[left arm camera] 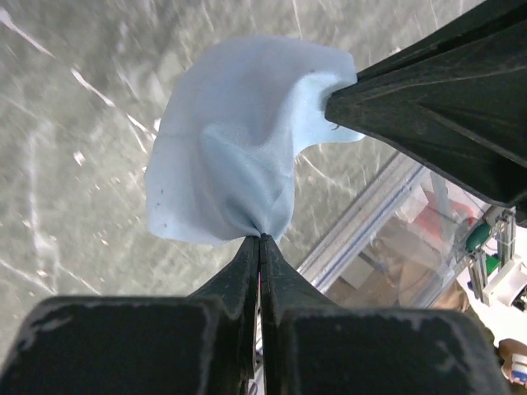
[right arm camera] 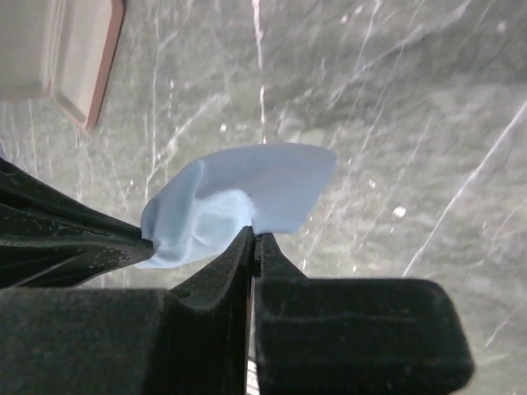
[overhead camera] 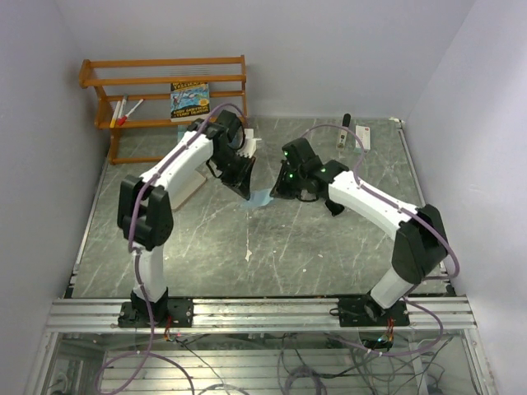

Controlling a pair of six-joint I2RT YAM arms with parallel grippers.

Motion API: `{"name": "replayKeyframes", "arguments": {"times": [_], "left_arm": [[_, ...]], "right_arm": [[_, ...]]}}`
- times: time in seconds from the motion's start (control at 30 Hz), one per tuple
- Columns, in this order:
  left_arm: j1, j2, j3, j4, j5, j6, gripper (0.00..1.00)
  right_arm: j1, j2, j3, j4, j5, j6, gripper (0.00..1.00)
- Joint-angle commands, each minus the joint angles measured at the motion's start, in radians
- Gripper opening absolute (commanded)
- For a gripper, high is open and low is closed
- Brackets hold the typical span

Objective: Organize the sunglasses
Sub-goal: Fold the glasses cleaning cloth at the center of the board.

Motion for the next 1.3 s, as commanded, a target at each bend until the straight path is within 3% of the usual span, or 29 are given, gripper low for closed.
{"name": "replayKeyframes", "arguments": {"times": [0.0, 0.23, 0.47, 0.6, 0.8, 1.0, 1.27], "left_arm": [[-0.028, -0.113, -0.106, -0.021, -0.005, 0.019, 0.07], [-0.029, -0.239, -0.24, 0.011, 0.001, -0.021, 0.07], [-0.03, -0.241, -0.296, 0.069, -0.048, -0.057, 0.07], [-0.022, -0.04, -0.181, 0.004, -0.07, 0.007, 0.07], [0.012, 0.179, 0.02, -0.031, -0.003, 0.026, 0.07], [0.053, 0.318, 0.261, -0.077, -0.043, 0.045, 0.07], [0.106, 0.448, 0.401, -0.063, -0.091, 0.057, 0.07]], "right_arm": [[0.061, -0.086, -0.042, -0.071, 0.102, 0.078, 0.0], [0.109, -0.16, -0.106, -0.099, 0.125, 0.143, 0.0], [0.106, -0.085, -0.108, -0.089, 0.138, 0.131, 0.0], [0.095, 0.042, -0.042, -0.097, 0.2, 0.107, 0.0], [0.03, 0.216, 0.063, -0.03, 0.15, 0.056, 0.0], [-0.028, 0.317, 0.165, 0.007, 0.115, 0.009, 0.0], [-0.073, 0.445, 0.255, 0.023, 0.037, -0.045, 0.0]]}}
